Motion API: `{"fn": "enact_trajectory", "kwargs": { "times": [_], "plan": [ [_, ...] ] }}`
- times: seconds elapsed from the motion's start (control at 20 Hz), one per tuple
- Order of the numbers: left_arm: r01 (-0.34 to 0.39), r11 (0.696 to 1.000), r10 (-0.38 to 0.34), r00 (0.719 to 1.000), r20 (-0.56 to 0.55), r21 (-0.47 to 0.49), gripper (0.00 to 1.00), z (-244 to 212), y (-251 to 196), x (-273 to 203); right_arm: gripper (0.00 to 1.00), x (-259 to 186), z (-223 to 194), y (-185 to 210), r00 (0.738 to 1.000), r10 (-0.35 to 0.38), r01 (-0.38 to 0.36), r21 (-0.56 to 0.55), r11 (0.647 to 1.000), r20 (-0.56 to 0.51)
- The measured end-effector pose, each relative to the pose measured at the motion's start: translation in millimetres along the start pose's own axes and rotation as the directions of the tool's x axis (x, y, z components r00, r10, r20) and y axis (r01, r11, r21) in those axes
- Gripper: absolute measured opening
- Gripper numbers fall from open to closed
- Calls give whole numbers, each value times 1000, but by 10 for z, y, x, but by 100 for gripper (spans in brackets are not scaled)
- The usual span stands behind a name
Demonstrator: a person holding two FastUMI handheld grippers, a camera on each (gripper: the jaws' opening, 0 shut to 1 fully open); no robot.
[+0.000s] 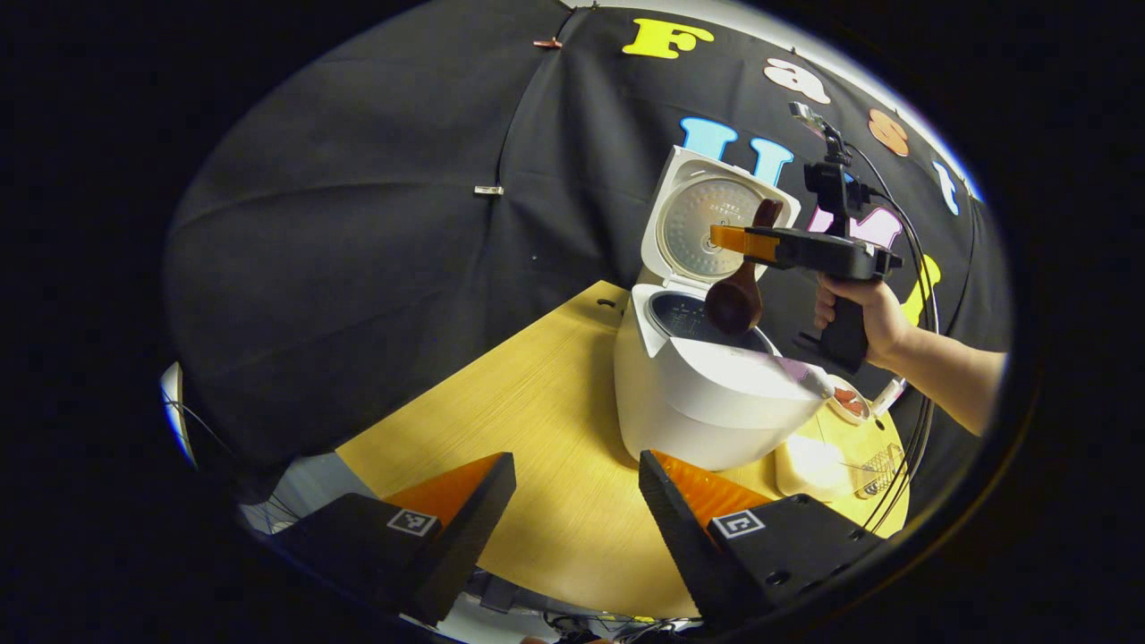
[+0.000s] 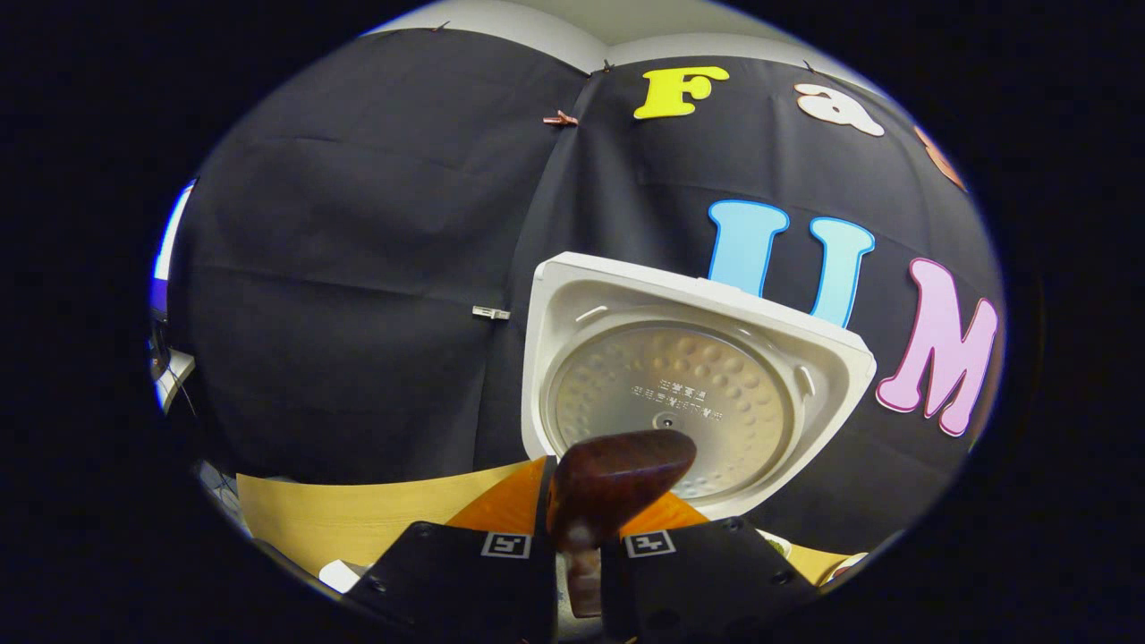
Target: Close the left gripper, press the button to open the rice cooker; take a wooden spoon from the chopstick holder with the right hand, scoop a spoonful of rice and pour it into the rice cooker, then put the wooden spoon back into the chopstick holder.
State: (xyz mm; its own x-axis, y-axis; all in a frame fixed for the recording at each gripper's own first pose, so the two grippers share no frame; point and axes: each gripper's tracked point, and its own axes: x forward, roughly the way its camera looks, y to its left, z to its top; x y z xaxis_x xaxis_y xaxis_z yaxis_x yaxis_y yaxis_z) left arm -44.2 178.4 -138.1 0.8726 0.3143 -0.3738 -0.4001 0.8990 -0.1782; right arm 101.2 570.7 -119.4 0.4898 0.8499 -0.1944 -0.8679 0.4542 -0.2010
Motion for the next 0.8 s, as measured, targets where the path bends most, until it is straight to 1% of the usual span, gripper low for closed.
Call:
{"fn": "enact_trajectory", "kwargs": {
  "times": [0.15, 0.25, 0.35, 0.4, 0.45, 0.5, 0.65, 0.8],
  "plan": [
    [5, 1000, -5, 1000, 0, 9, 96, -8, -62, -45, 23, -75, 82, -109, 1000, -19, 18, 60, 998, 10],
    [13, 1000, -13, 1000, 3, 13, 96, -9, -126, -69, 23, -173, 177, -235, 999, -36, 33, 124, 992, 24],
    [22, 999, -22, 1000, 6, 24, 96, 10, -216, -73, 23, -321, 285, -406, 997, -63, 54, 206, 977, 36],
    [28, 999, -28, 1000, 9, 30, 96, 18, -268, -87, 23, -402, 333, -508, 996, -78, 65, 249, 966, 40],
    [35, 999, -36, 999, 13, 38, 96, 35, -329, -97, 19, -481, 359, -622, 995, -92, 76, 287, 955, 43],
    [43, 998, -44, 999, 17, 48, 96, 58, -399, -114, 23, -577, 383, -737, 993, -106, 85, 324, 942, 47],
    [68, 994, -71, 997, 27, 87, 96, 102, -620, -139, 23, -894, 367, -1163, 985, -168, 138, 420, 897, 35],
    [99, 989, -102, 994, 27, 111, 95, 102, -889, -195, 23, -1306, 291, -1615, 969, -248, 209, 479, 853, 19]
  ]
}}
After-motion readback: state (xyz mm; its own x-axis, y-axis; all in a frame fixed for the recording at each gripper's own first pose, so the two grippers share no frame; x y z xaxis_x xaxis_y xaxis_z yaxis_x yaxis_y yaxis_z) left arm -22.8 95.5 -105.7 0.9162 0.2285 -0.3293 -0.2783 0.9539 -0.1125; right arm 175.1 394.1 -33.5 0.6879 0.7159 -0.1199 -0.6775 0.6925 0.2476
